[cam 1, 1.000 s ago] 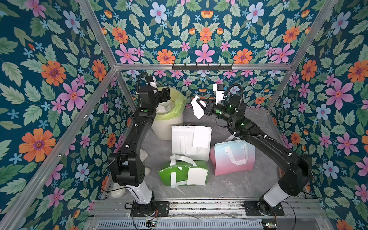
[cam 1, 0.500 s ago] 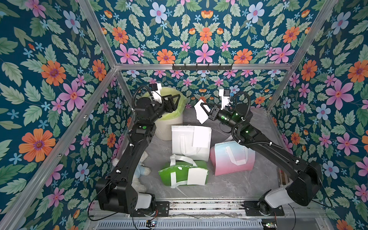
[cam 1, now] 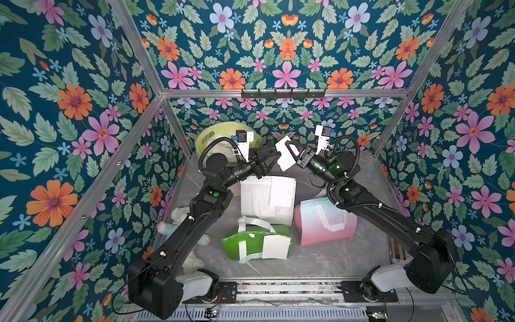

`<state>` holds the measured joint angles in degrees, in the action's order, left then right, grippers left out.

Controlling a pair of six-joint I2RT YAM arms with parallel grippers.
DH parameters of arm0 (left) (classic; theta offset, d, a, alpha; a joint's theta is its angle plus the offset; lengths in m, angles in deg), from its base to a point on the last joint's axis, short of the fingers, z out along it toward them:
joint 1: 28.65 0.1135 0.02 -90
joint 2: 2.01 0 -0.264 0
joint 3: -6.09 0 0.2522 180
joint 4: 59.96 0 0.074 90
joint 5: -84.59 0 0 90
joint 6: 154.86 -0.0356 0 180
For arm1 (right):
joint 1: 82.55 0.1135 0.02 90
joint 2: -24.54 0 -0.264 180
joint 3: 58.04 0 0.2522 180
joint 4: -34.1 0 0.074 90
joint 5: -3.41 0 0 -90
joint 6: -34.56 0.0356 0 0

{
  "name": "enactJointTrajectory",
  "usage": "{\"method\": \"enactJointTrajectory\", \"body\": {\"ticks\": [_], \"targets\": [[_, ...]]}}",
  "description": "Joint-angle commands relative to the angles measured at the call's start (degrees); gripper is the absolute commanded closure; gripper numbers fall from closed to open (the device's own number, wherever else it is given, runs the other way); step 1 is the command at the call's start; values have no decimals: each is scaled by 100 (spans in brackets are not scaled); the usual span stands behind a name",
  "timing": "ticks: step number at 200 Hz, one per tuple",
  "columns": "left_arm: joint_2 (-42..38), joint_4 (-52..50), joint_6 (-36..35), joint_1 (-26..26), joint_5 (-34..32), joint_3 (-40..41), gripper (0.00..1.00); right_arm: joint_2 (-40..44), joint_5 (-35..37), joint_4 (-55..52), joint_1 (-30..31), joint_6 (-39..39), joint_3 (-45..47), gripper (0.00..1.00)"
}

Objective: Shred takeout receipts and throw away
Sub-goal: Place the takeout receipt in the trash bin.

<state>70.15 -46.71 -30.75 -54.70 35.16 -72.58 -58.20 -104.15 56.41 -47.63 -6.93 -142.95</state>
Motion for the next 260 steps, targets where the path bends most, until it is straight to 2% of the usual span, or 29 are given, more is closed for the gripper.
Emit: {"method": "enactJointTrajectory", "body": {"ticks": [1,34,64,100,133,149,157,172,184,219,238,260], "targets": [[52,221,143,-3,81,17,47,5,-60,557,6,236,6,100],[123,655,449,-49,383,86,63,-40,-89,568,1,293,-15,100],[148,1030,647,-89,626,145,73,-76,-64,532,-1,286,-43,100],[176,1055,685,-103,638,134,100,-77,-48,506,1,259,-37,100],[160,592,381,-103,407,41,100,57,24,305,6,89,31,100],[133,22,-48,-103,208,-114,100,246,237,-44,4,-97,93,65],[116,-397,-337,-98,36,-239,100,383,355,-201,6,-292,171,51],[97,-1193,-926,-105,-321,-509,100,745,624,-590,6,-743,365,36],[96,-1747,-1335,-105,-637,-725,100,1087,875,-929,4,-1099,554,30],[122,-2722,-2183,-94,-1316,-1187,100,2040,1439,-1959,-1,-1897,1122,28],[189,-3135,-2555,-61,-2082,-1458,100,2436,1655,-2494,0,-2143,1336,27],[428,-3636,-2739,186,-2890,-1946,100,2826,1727,-2603,2,-2316,1695,27]]}}
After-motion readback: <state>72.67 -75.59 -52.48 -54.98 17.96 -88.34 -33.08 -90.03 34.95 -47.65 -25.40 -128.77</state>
